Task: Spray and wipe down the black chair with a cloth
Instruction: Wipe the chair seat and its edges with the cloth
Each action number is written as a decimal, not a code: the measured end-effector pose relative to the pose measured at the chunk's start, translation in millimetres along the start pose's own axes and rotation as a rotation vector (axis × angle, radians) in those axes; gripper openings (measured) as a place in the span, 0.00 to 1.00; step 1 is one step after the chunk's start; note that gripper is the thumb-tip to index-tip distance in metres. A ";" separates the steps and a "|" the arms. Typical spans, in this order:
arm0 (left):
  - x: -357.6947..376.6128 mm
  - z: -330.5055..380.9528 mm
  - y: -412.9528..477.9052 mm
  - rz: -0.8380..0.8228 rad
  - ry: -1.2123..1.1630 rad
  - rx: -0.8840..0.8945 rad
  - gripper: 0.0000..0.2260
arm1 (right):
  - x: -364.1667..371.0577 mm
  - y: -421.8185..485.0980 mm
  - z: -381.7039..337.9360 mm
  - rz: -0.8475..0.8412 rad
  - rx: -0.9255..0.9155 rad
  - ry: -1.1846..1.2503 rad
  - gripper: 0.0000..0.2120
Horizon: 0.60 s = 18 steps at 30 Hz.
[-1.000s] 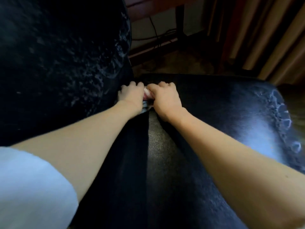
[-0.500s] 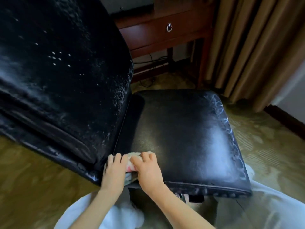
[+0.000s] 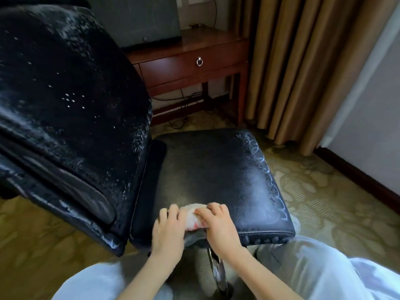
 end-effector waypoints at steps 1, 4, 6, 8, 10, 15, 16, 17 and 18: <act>-1.9 19.9 7.5 0.038 -0.007 0.038 0.29 | -14.1 -0.1 16.2 0.000 0.036 -0.029 0.20; 8.0 71.2 27.4 0.040 -0.056 0.082 0.25 | -48.1 -3.9 60.5 0.044 0.109 -0.081 0.21; 22.3 96.4 29.8 0.007 -0.112 0.098 0.26 | -57.4 -13.2 87.2 0.019 0.135 -0.127 0.23; 37.9 113.4 28.6 -0.032 -0.071 0.164 0.28 | -57.6 -23.4 106.9 -0.022 0.143 -0.157 0.23; 50.6 118.4 29.7 -0.016 -0.059 0.171 0.28 | -56.1 -27.3 114.6 -0.005 0.123 -0.145 0.23; 49.7 116.3 56.0 -0.028 -0.071 0.153 0.27 | -50.8 4.0 125.1 0.068 0.108 -0.154 0.23; 50.3 115.3 65.6 -0.027 -0.051 0.156 0.28 | -48.4 13.0 129.0 0.081 0.113 -0.151 0.23; 50.4 114.6 75.7 -0.027 -0.032 0.146 0.27 | -45.4 21.4 133.1 0.091 0.124 -0.148 0.23; 50.0 114.2 86.0 -0.024 -0.016 0.135 0.26 | -42.5 29.5 136.0 0.107 0.135 -0.144 0.24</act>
Point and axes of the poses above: each hand's wrist, its own y-axis towards the middle knuckle, its own x-axis out of the palm, z = x × y, the point moved 5 cm from there along y, towards the middle knuckle, and after that the axes turned 9 degrees about z, right-handed, at the moved point
